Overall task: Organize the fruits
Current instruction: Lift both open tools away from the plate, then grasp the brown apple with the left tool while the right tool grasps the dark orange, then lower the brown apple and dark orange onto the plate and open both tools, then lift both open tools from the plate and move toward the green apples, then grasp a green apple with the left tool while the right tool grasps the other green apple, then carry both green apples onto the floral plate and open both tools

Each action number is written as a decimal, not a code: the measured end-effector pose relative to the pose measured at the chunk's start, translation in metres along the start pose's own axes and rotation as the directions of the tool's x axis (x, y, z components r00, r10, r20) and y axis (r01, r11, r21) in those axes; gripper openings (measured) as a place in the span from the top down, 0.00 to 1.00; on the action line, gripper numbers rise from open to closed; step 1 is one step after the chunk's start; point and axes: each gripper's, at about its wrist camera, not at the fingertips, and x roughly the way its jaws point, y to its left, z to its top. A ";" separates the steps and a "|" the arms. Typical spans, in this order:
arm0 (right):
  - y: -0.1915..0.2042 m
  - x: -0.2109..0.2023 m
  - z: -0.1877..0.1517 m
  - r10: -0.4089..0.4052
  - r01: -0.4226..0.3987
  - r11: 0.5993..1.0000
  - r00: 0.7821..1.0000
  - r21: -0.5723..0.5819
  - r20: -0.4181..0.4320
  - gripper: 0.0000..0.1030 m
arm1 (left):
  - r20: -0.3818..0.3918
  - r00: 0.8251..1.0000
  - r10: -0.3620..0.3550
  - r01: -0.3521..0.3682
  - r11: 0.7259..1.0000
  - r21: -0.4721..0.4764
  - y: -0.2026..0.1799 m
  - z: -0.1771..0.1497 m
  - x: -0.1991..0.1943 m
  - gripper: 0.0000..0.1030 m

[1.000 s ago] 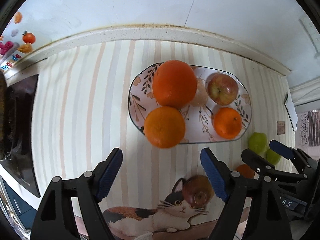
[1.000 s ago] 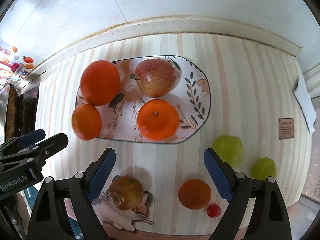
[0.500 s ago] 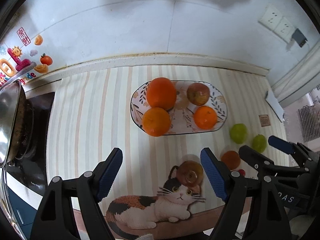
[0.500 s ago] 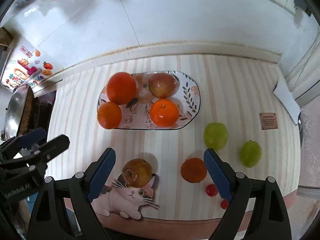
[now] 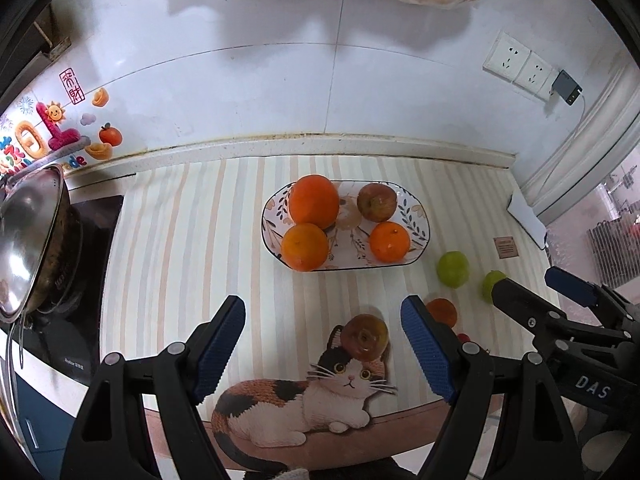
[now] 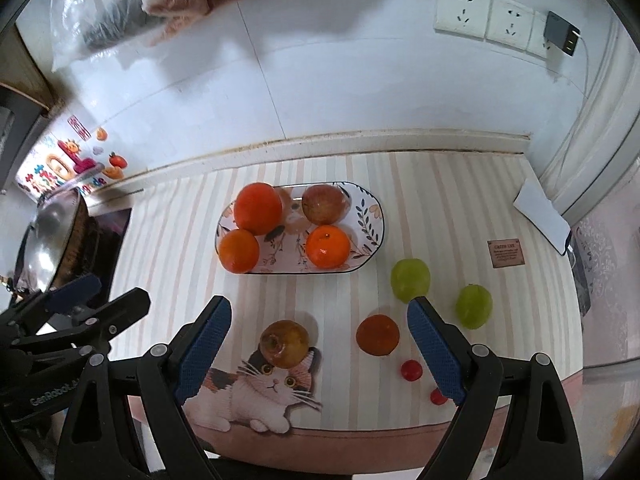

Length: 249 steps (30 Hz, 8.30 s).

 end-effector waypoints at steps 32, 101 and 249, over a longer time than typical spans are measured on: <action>-0.105 0.201 -0.063 0.087 -0.007 0.971 0.941 0.238 -0.328 0.33 | -0.440 0.898 -0.018 0.020 1.000 0.001 -0.060 -0.044 0.224 0.38; -0.093 0.262 0.081 0.134 -0.065 0.964 0.956 0.256 -0.262 0.42 | -0.375 0.911 -0.170 0.016 0.925 -0.379 0.114 0.106 0.247 0.37; -0.143 0.203 -0.044 0.200 -0.192 0.980 0.926 0.055 -0.322 0.44 | -0.481 0.876 0.009 -0.040 0.998 -0.054 -0.087 -0.041 0.228 0.47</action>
